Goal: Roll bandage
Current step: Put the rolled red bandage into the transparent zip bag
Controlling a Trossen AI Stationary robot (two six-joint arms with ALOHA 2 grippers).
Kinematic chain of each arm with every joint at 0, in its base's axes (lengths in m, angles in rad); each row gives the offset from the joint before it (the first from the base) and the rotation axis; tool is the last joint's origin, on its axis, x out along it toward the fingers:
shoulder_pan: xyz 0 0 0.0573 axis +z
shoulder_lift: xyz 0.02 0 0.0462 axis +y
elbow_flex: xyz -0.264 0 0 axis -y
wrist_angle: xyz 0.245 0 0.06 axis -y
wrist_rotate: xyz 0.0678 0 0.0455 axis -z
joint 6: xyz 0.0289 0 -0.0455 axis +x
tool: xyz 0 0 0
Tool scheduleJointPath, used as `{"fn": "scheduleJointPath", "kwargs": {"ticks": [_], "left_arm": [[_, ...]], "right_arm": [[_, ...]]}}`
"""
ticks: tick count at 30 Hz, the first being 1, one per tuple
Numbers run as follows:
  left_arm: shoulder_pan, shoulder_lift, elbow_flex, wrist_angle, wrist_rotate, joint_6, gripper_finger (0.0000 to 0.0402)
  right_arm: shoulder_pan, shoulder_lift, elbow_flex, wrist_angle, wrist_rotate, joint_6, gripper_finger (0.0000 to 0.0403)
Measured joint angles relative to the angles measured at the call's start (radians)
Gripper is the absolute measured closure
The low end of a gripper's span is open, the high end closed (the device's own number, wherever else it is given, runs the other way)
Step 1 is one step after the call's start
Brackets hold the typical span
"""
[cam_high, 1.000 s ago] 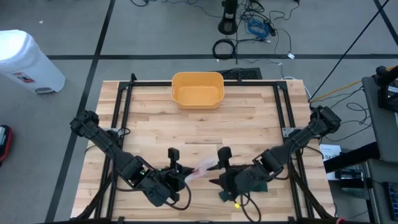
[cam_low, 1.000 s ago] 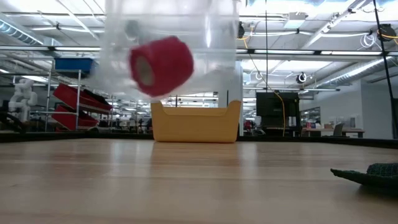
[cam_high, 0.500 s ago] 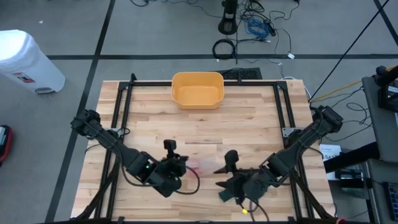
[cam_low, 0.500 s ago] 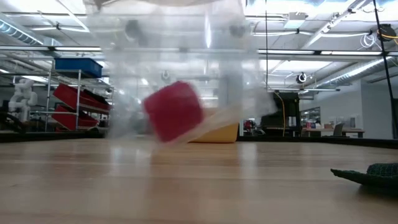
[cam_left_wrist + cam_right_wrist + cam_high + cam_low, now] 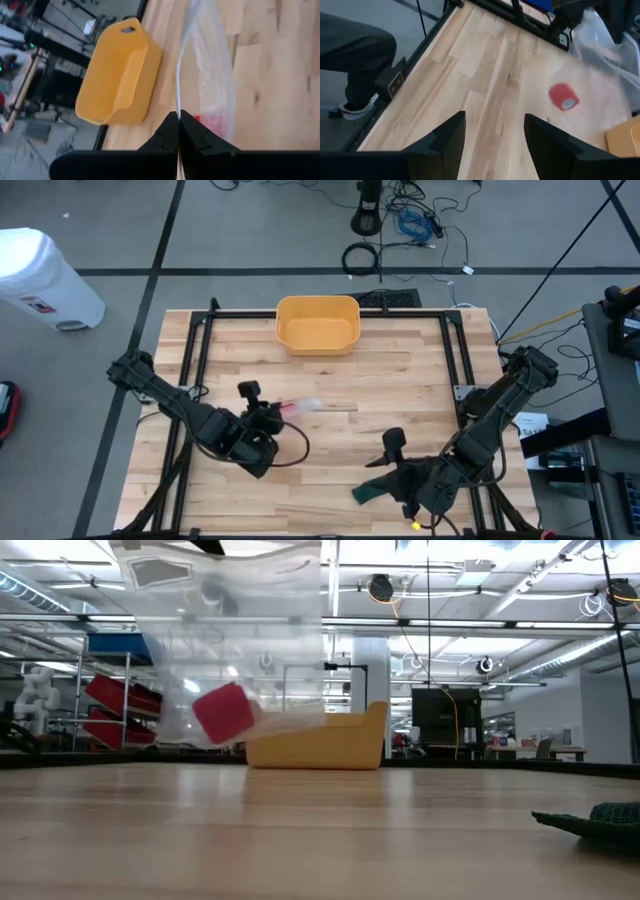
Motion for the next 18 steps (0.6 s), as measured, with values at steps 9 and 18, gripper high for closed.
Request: {"fn": "scheduleJointPath", "kwargs": {"ticks": [9, 18], "left_arm": [[-0.006, 0.002, -0.084, 0.029, 0.117, -0.129, 0.04], [-0.006, 0.003, -0.232, 0.156, 0.124, -0.247, 0.04]], "right_arm": [[0.001, 0.0, 0.0, -0.079, 0.0, 0.064, 0.0216], [0.003, 0.0, 0.0, -0.105, -0.004, 0.179, 0.0216]]}}
